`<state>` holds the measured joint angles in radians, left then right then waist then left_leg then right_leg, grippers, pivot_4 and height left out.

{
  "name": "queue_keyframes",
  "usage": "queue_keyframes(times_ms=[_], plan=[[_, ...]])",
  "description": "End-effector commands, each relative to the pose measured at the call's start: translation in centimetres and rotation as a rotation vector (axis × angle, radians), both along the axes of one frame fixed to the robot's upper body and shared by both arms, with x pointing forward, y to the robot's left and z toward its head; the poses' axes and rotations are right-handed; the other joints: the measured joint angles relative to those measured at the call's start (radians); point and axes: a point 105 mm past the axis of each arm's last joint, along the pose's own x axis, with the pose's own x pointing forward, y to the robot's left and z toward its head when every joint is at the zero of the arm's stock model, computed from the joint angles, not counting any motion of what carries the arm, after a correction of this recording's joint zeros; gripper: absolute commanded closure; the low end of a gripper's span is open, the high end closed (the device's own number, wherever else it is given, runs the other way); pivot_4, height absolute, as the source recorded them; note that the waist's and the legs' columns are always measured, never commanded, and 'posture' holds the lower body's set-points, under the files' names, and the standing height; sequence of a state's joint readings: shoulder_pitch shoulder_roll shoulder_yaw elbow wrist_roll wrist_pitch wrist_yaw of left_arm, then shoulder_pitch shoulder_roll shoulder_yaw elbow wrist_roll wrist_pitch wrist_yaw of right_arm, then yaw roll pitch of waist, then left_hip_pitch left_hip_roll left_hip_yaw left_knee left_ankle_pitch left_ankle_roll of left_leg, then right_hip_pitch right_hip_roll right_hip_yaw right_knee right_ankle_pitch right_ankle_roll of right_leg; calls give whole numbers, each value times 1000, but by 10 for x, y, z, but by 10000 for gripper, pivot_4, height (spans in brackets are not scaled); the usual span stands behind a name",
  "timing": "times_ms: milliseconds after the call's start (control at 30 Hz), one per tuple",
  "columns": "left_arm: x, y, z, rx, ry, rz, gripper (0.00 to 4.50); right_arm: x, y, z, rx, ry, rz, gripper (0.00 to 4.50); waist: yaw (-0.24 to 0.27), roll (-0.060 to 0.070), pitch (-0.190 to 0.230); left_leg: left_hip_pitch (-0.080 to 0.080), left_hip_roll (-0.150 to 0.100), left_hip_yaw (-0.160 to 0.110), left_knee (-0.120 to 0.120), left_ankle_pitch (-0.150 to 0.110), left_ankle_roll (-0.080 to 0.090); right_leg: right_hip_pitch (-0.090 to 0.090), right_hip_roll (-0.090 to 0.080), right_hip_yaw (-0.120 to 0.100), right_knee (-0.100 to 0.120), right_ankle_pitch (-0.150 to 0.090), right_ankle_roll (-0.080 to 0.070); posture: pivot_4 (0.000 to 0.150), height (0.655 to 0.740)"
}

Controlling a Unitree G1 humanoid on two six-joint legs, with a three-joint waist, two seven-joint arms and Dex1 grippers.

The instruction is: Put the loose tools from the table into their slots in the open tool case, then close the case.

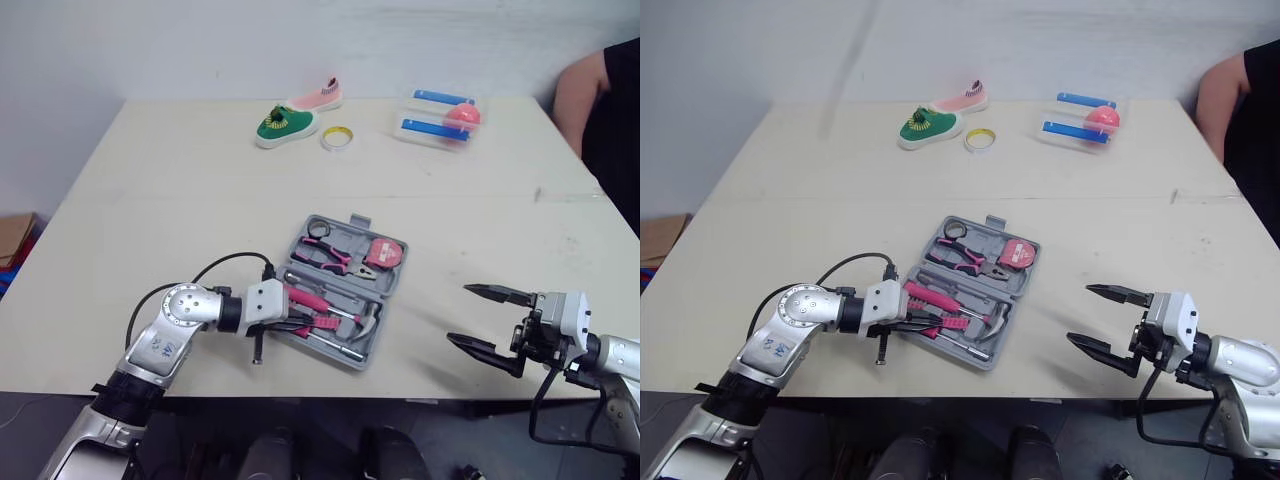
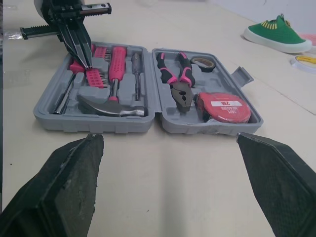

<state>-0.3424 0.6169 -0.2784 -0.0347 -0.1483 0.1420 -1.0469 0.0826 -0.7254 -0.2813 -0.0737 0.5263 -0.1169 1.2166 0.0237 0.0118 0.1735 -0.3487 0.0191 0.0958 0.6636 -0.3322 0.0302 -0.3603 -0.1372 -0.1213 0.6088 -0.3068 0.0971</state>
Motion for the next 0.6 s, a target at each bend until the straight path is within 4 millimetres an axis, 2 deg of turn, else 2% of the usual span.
queue_keyframes(times_ms=[33, 133, 267, 333, 367, 433, 600], plan=[[-9, 9, -22, 1, 115, 45, 44653, 3, 5, 10, 47, -25, -18, 0, -2, 4, -2, 0, 0, 0, 0, 0, -1, 0, 0, 0, 0, 0, 0, 1500, 7400], [-6, 6, 6, -143, 55, 27, 44653, 8, 4, 10, 48, -9, -60, 0, -4, 6, -4, -2, 1, 1, 0, 3, -4, -5, 0, 1, 2, -1, -1, 1500, 7400], [10, 23, 56, -360, -26, 88, 44653, 13, 2, 9, 42, 8, -92, 0, -3, -7, 4, -12, 1, 1, 2, 7, -7, -16, 2, 1, 6, -1, -2, 1500, 7400], [23, 36, 71, -401, -58, 161, 45000, 14, 4, 7, 17, 14, -80, 5288, -1, -10, 6, -13, 1, 1, 2, 7, -7, -16, 2, 1, 5, -1, -2, 1500, 7400], [30, 42, 76, -408, -78, 197, 45000, 16, 4, 4, 7, 22, -81, 6438, 0, -10, 6, -13, 1, 1, 2, 7, -7, -16, 2, 0, 5, -1, -2, 1500, 7400], [42, 54, 80, -398, -114, 266, 45000, 19, 7, -2, -20, 40, -78, 16240, -1, -10, 6, -13, 0, 1, 2, 7, -6, -16, 2, 1, 5, -1, -2, 1500, 7400], [74, 81, 65, -286, -156, 456, 45000, 33, 14, -25, -115, 78, -90, 41642, -3, -11, 7, -14, 0, 2, 2, 7, -5, -16, 3, 1, 4, 0, -1, 1500, 7400]])
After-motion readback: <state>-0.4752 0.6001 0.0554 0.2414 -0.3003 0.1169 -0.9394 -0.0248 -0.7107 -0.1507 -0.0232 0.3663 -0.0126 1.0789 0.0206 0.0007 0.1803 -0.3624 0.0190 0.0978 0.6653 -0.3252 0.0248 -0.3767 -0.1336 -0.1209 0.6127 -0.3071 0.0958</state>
